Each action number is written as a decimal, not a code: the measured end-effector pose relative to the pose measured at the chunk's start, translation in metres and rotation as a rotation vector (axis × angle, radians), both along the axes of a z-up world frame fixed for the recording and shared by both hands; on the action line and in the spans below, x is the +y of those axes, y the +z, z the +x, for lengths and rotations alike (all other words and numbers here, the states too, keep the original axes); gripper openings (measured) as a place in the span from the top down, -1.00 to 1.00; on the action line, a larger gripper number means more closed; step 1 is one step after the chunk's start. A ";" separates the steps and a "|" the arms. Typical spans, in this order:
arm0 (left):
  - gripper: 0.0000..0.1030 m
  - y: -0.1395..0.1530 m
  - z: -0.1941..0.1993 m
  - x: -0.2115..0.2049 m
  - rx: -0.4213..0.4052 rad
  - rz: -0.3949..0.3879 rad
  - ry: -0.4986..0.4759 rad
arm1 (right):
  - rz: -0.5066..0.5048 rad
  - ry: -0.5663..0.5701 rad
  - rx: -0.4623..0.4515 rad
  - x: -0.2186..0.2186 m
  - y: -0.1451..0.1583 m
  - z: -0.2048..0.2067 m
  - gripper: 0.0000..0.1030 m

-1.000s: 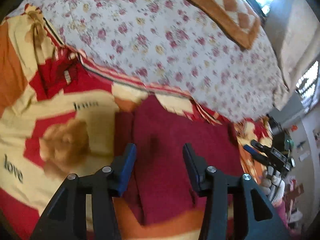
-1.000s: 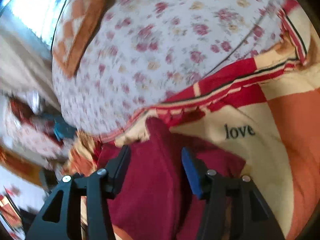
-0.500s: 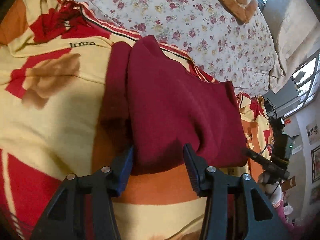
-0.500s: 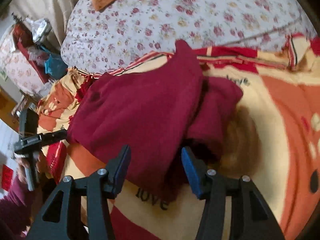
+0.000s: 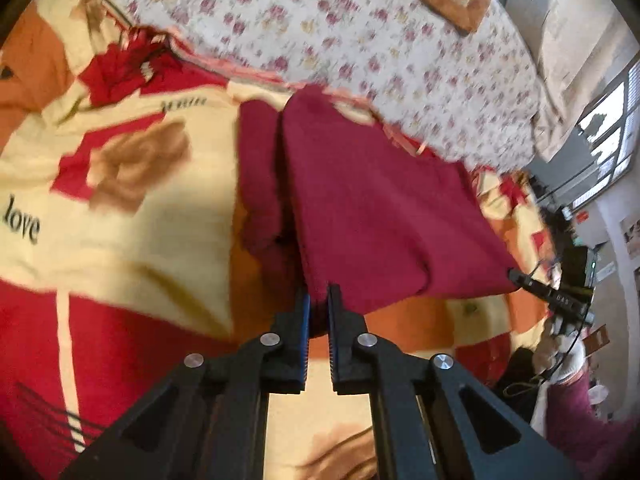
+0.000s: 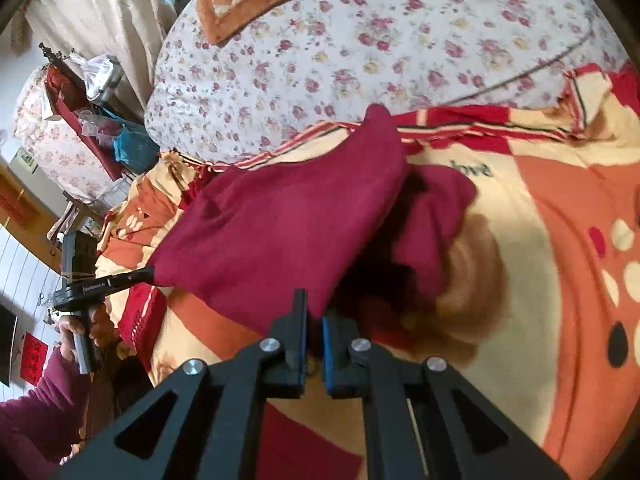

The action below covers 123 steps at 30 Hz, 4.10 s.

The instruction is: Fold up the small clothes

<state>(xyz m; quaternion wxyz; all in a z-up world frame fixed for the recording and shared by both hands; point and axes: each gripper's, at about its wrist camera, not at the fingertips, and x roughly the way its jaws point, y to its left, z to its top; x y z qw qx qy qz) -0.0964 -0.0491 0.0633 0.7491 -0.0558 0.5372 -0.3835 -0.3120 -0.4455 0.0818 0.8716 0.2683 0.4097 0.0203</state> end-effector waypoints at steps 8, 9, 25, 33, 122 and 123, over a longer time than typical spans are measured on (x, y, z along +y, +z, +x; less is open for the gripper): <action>1.00 -0.008 0.003 0.009 0.020 0.007 0.016 | 0.005 0.010 0.116 -0.004 -0.029 -0.006 0.85; 1.00 -0.002 0.003 0.009 0.010 0.006 0.013 | -0.027 0.004 0.110 -0.004 -0.017 -0.007 0.85; 0.84 0.025 0.054 -0.076 -0.157 0.147 0.180 | -0.267 -0.055 0.050 -0.004 0.002 0.143 0.17; 0.74 -0.017 0.073 -0.088 -0.183 0.306 0.275 | -0.328 -0.129 0.218 -0.038 -0.056 0.178 0.29; 0.80 -0.014 0.024 -0.038 -0.134 -0.099 0.289 | -0.325 0.418 0.317 0.244 -0.049 0.349 -0.14; 0.80 -0.015 0.024 -0.038 -0.131 -0.094 0.290 | -0.337 0.423 0.314 0.245 -0.050 0.348 -0.12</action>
